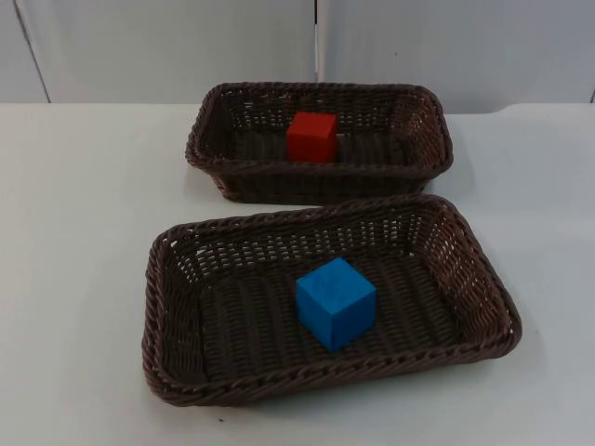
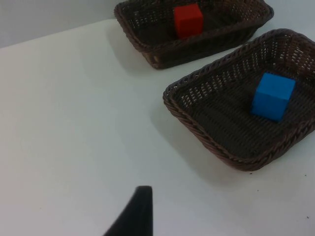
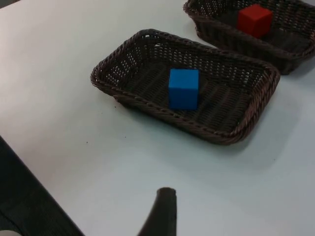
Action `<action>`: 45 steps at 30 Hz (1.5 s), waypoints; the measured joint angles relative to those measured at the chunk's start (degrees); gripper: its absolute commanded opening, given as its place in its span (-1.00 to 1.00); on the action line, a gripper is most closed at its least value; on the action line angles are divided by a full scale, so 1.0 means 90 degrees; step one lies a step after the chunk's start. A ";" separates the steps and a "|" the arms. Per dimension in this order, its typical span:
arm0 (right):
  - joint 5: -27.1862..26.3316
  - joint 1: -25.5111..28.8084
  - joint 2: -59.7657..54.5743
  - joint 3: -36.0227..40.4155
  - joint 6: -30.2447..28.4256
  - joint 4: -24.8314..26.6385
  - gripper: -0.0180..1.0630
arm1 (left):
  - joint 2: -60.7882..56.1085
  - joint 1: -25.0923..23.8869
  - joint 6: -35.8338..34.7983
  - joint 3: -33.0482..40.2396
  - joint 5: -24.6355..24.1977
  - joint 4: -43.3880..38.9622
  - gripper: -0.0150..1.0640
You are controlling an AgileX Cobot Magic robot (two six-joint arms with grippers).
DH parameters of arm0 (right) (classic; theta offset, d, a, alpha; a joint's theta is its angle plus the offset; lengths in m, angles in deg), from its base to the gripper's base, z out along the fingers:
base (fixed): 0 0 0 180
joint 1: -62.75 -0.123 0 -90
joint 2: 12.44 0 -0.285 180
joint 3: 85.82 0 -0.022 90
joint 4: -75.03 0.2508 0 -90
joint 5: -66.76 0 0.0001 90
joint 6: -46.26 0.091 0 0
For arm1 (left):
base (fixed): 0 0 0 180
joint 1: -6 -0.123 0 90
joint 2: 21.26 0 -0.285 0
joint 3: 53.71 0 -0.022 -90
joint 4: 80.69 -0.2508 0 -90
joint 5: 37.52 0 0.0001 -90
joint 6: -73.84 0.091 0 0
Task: Pick up one cube with the left hand and place it into the upper basket. Pick up one cube with the right hand and place it into the lower basket.
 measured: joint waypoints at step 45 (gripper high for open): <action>0.0000 0.0000 0.0000 0.0000 0.0000 0.0000 0.99 | 0.0000 0.0000 0.0000 0.0000 0.0000 0.0000 0.98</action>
